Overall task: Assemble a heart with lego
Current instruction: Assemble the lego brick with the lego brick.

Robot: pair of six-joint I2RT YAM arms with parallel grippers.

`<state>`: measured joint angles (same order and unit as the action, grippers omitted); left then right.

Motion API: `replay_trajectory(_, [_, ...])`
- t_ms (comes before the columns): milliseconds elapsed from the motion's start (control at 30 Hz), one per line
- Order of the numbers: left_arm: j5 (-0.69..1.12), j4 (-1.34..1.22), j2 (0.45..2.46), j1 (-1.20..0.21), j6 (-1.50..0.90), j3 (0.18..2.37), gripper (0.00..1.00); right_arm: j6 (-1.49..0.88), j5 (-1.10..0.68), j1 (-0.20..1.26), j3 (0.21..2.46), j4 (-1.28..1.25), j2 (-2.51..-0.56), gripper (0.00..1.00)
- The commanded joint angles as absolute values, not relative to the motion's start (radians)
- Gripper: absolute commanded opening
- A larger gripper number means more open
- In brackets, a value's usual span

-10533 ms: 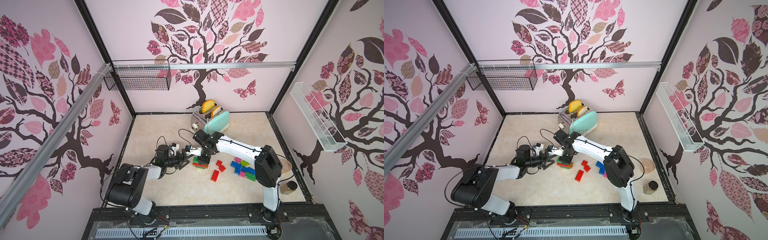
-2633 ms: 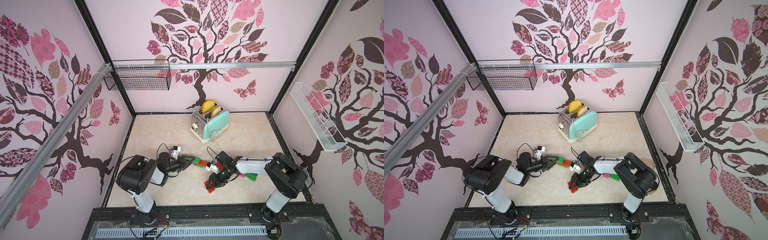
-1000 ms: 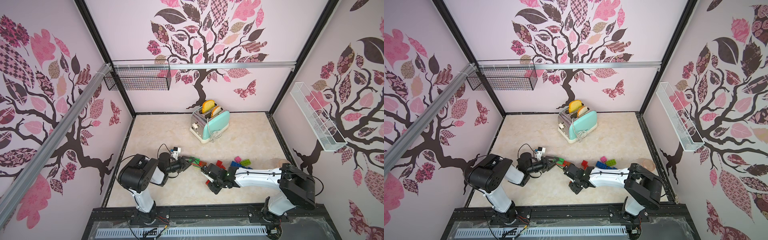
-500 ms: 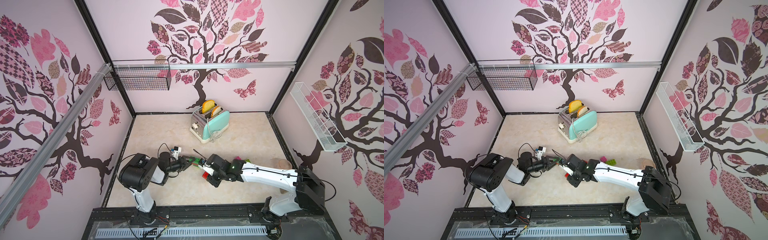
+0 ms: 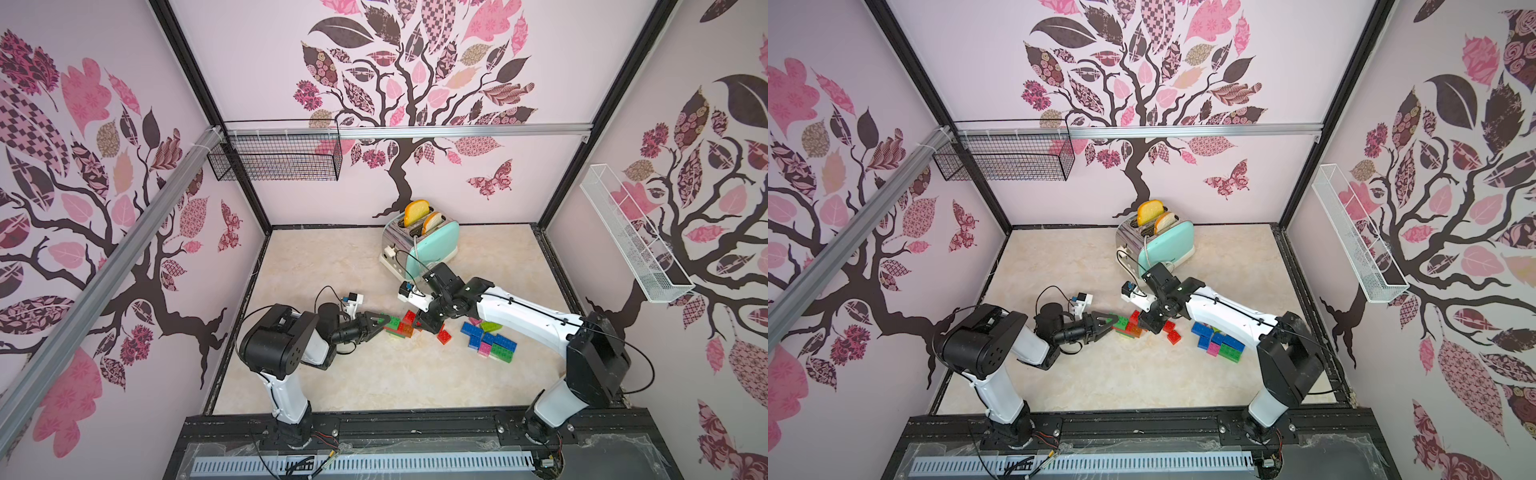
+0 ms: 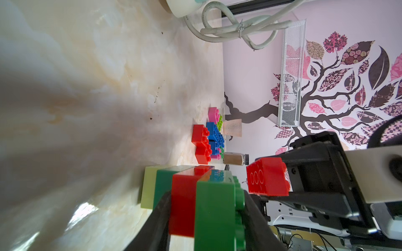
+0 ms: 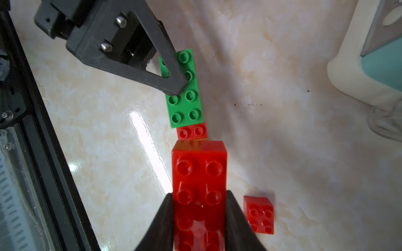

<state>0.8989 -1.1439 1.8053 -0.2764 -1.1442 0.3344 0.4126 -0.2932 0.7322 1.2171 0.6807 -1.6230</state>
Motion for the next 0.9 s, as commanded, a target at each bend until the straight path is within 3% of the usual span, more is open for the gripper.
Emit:
replay_trajectory(0, [0.933, -1.167, 1.826, -0.26, -1.131, 0.35, 0.34, 0.496, -0.362, 0.736, 1.264, 0.748, -1.655, 0.17])
replay_trajectory(867, [0.972, -1.164, 1.827, -0.247, -1.128, 0.366, 0.34, 0.578, -0.219, 0.79, 1.302, 0.667, -1.772, 0.21])
